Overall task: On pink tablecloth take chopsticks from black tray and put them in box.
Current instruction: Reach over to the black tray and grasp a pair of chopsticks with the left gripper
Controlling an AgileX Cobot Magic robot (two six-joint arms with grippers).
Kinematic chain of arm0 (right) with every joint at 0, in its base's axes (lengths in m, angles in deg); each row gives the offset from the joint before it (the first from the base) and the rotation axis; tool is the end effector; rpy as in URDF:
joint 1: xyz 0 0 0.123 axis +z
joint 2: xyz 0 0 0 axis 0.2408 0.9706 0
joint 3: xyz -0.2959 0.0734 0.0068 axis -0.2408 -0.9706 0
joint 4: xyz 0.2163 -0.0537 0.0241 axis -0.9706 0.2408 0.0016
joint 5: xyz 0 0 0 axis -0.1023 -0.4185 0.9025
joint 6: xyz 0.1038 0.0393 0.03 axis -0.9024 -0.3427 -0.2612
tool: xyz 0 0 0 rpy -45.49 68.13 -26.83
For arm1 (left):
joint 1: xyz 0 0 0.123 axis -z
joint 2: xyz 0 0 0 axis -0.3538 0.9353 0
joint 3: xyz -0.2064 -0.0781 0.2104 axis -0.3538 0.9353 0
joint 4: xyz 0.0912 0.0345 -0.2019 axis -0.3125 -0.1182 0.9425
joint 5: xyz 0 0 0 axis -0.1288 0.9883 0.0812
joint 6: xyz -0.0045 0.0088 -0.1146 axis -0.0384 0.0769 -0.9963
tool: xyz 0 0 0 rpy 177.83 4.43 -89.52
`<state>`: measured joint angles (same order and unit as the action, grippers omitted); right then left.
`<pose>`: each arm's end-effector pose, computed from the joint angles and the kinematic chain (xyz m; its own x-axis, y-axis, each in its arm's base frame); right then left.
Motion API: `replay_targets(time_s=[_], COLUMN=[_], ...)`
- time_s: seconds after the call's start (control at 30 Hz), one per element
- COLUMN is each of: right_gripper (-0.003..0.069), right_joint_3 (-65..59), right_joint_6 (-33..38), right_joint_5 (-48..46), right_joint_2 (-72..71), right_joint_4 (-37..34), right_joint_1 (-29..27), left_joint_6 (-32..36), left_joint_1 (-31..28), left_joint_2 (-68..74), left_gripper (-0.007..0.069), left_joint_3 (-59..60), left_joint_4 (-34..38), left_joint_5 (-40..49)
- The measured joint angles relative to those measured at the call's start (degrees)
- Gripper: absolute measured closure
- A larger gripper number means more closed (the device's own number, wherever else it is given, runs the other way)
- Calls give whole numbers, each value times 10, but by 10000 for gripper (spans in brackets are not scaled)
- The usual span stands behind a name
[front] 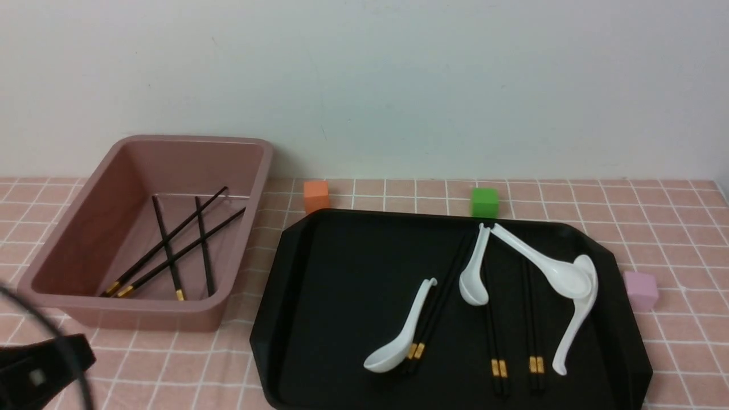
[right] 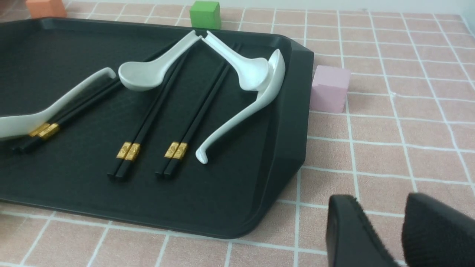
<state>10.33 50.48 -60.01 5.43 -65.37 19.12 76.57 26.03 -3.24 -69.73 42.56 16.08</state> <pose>0.0265 0.0030 0.1667 -0.3076 0.0348 -0.9509 -0.0770 0.9951 0.0613 0.0807 -0.0405 0.2983 -0.6067 -0.4253 -0.6716 0.0334 0.8305 -0.5561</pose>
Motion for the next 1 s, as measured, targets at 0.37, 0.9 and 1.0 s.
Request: replay_targets(time_s=[0.37, 0.9, 1.0], right_gripper=[419, 419, 419], right_joint_3=[0, 0, 0], right_joint_6=[0, 0, 0], right_joint_5=[0, 0, 0], right_joint_2=[0, 0, 0], right_joint_4=[0, 0, 0], right_joint_1=[0, 0, 0], left_joint_6=[89, 8, 8], left_joint_1=[50, 391, 393], left_joint_2=[372, 739, 799], left_gripper=[637, 636, 600], left_joint_3=[-200, -542, -595], left_joint_4=[-43, -156, -169], left_joint_5=[76, 159, 160])
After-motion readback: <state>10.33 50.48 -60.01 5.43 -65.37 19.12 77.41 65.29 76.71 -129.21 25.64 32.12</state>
